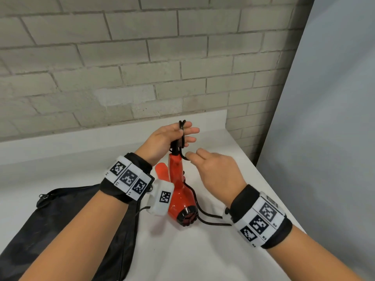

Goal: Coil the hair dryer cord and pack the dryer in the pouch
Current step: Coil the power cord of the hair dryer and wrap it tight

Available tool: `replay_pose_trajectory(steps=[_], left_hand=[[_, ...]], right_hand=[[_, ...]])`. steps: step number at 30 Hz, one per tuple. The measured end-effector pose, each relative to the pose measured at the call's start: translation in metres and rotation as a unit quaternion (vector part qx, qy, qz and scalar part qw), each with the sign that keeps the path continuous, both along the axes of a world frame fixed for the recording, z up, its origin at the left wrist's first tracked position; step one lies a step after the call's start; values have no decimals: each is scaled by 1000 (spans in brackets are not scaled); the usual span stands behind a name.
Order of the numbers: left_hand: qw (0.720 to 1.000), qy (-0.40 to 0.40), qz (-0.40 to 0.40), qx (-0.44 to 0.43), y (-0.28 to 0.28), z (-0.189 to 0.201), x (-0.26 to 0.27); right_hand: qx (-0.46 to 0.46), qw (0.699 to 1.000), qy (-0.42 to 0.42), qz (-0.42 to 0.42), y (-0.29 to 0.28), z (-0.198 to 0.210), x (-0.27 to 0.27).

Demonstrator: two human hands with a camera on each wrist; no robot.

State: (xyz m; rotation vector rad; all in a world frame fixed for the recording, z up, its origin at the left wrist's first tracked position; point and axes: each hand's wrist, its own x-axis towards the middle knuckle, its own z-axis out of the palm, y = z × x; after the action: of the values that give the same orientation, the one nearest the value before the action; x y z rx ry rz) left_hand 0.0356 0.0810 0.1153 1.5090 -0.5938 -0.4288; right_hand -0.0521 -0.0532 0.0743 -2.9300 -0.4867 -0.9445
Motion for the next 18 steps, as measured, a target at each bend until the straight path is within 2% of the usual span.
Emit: replay_pose_trajectory(steps=[3,6,8,9,11,14,18], left_hand=[[1000,-16,-5,22,-6,2,-6],[988,-105,19,109,-8,4,-13],[981,-130,-6,140,-10,6,-19],[982,-120,-24,141,-10,9,-22],[986,-92,-45,135,-11,9,-23],[993,-37,-61,97,-10,7,-18],[996,20,-54,63,-4,6,-11]], right_hand=[[10,998,-56,38,-4,15,4],[66,993,-73,66,-2,34,8],[114,988,-70,73,-5,49,11],[143,986,-54,71,-8,56,13],[205,976,34,62,-18,66,24],[288,931,188,119,-31,63,44],[348,885,261,166,-33,46,49]])
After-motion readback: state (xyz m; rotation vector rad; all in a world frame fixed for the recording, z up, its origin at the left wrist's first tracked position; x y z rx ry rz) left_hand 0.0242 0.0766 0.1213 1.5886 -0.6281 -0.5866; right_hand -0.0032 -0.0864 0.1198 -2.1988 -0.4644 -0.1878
